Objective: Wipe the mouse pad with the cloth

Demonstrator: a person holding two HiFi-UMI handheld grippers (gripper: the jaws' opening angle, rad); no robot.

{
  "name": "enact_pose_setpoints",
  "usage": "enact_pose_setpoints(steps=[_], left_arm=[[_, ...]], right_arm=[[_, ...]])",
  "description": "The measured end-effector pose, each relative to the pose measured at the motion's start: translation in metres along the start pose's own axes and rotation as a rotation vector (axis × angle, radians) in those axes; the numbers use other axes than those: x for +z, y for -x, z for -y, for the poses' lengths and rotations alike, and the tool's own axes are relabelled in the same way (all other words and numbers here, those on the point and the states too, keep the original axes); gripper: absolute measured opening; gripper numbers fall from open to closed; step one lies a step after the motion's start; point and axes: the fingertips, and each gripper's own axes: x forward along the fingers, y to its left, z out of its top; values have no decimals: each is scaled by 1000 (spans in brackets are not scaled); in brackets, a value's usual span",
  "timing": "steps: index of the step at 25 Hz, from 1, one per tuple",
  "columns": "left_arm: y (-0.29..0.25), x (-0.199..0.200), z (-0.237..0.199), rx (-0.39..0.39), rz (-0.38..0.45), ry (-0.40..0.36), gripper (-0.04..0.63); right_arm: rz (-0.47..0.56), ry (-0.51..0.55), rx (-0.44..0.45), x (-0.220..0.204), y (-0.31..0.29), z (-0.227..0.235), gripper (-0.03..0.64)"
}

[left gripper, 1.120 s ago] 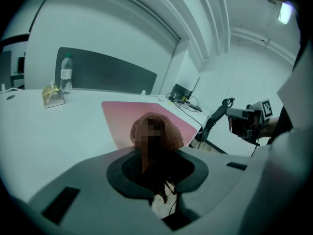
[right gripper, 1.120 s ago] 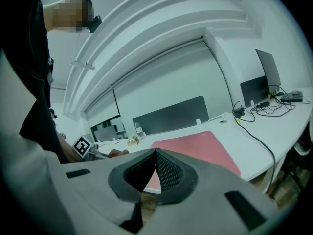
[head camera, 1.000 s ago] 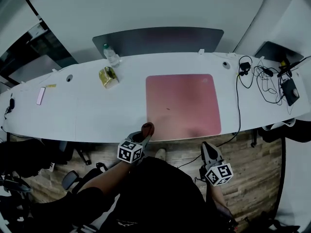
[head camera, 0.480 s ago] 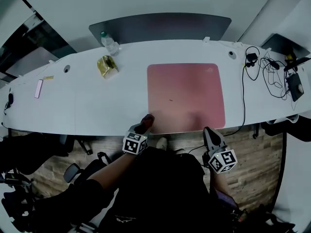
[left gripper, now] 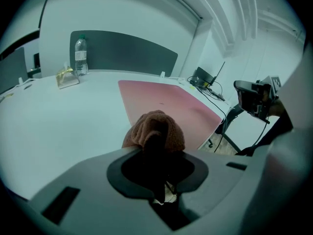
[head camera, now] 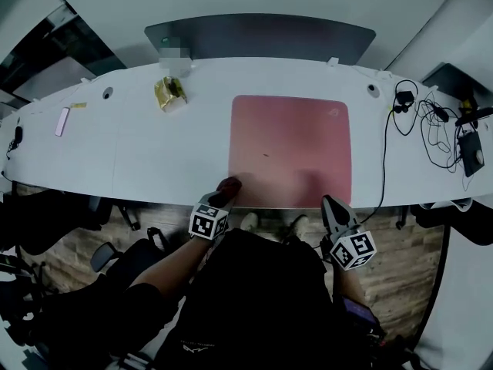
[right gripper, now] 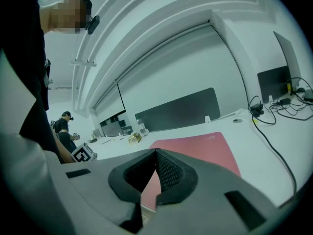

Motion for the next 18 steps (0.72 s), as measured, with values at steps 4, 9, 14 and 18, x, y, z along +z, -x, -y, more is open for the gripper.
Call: enact_pose_setpoints(steps=[4, 9, 14, 18], left_arm=[[-1, -1, -1, 76, -6, -8, 86], [-4, -4, 4, 182, -38, -8, 86], [-12, -2, 26, 233, -53, -32, 86], [-22, 2, 45, 231, -47, -10, 86]], right_arm=[[-15, 4, 53, 5, 0, 18, 23], [-24, -6, 90, 7, 10, 44, 23], [-24, -17, 109, 8, 21, 66, 23], [-22, -23, 121, 9, 28, 79, 23]])
